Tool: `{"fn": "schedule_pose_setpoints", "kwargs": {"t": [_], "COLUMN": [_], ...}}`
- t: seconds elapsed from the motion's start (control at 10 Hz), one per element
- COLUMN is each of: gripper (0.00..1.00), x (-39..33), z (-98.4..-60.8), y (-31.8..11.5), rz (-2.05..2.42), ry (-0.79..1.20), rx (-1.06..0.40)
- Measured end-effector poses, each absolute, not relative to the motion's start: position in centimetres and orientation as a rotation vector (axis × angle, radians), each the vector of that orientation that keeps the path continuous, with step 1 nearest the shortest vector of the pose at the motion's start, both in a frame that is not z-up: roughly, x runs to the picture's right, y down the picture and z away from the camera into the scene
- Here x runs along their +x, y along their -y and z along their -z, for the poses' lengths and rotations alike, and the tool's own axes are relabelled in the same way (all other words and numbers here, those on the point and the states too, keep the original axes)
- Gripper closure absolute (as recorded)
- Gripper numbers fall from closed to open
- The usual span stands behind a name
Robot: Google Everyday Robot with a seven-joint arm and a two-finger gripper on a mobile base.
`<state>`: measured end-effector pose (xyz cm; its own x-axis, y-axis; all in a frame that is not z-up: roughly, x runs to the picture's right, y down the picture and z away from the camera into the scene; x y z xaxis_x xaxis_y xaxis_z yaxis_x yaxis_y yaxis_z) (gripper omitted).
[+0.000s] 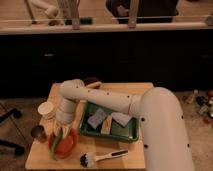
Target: Place pepper in red bowl
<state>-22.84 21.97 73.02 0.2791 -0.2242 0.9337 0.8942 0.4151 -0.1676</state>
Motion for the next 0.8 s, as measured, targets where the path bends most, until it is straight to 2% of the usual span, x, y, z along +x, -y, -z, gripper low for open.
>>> {"fn": "schedule_pose_setpoints", "kwargs": {"t": [0.1, 0.2, 0.5, 0.8], "gripper": [0.65, 0.52, 0.22, 0.2], "x": [-22.76, -22.64, -22.63, -22.68], "z": [-72.92, -72.77, -72.61, -72.61], "y": [-21.9, -21.75, -21.58, -21.69], "rz": [0.874, 0.87, 0.869, 0.872], "ry": [1.005, 1.008, 1.023, 1.041], "rx": [-0.821, -0.82, -0.82, -0.821]}}
